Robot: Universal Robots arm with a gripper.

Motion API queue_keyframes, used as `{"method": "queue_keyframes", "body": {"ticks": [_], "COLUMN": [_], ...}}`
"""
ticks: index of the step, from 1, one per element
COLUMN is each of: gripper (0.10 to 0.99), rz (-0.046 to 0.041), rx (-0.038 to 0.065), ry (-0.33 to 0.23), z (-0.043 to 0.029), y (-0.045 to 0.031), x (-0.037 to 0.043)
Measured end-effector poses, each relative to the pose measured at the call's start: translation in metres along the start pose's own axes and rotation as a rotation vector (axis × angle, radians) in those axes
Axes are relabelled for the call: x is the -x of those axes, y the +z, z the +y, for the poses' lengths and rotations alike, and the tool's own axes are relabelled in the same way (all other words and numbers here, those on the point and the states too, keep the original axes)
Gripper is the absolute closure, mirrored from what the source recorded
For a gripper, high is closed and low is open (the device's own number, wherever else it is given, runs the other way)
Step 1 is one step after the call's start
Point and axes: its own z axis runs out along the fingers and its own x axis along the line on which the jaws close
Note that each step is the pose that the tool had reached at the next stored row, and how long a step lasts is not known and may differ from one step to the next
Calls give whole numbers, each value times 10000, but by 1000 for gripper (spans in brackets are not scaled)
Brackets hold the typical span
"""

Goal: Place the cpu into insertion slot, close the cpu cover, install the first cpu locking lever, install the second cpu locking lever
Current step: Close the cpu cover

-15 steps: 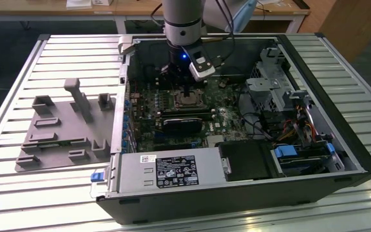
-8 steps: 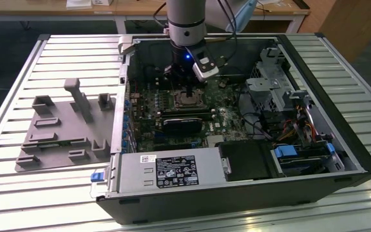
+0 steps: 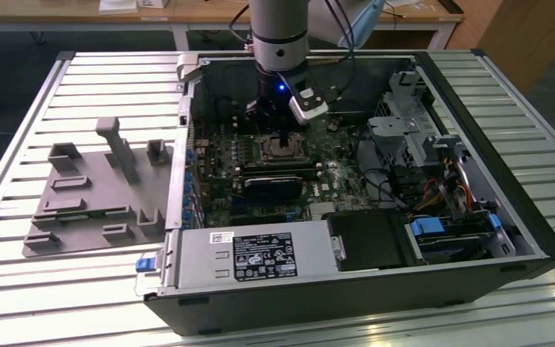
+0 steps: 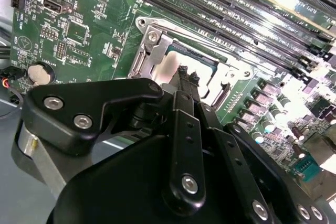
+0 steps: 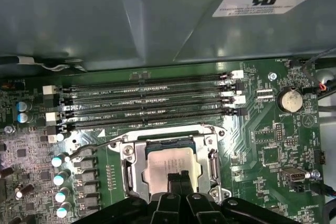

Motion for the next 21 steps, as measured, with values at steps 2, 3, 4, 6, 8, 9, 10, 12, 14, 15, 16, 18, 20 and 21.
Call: {"method": "queue_keyframes", "body": {"ticks": [2, 3, 4, 6, 8, 9, 10, 12, 14, 15, 16, 18, 20, 21], "gripper": [984, 984, 984, 984, 984, 984, 984, 984, 984, 984, 984, 984, 984, 984], "rz": [1, 2, 2, 2, 2, 1, 1, 2, 1, 1, 1, 1, 1, 2], "rx": [-2, -3, -3, -5, -6, -5, -5, -6, -5, -4, -4, -5, -4, -5], "ry": [0, 0, -1, -1, -2, -1, -1, -1, -1, 0, -1, 0, -1, -1], "z": [0, -1, -1, -1, -1, -1, -1, 0, 0, 0, 0, 0, 1, 1], "y": [0, 0, -1, -2, -18, -29, -42, -73, -100, -114, -130, -168, -206, -223], "x": [0, 0, 0, 0, 2, 3, 4, 7, 10, 11, 12, 16, 20, 21]}}
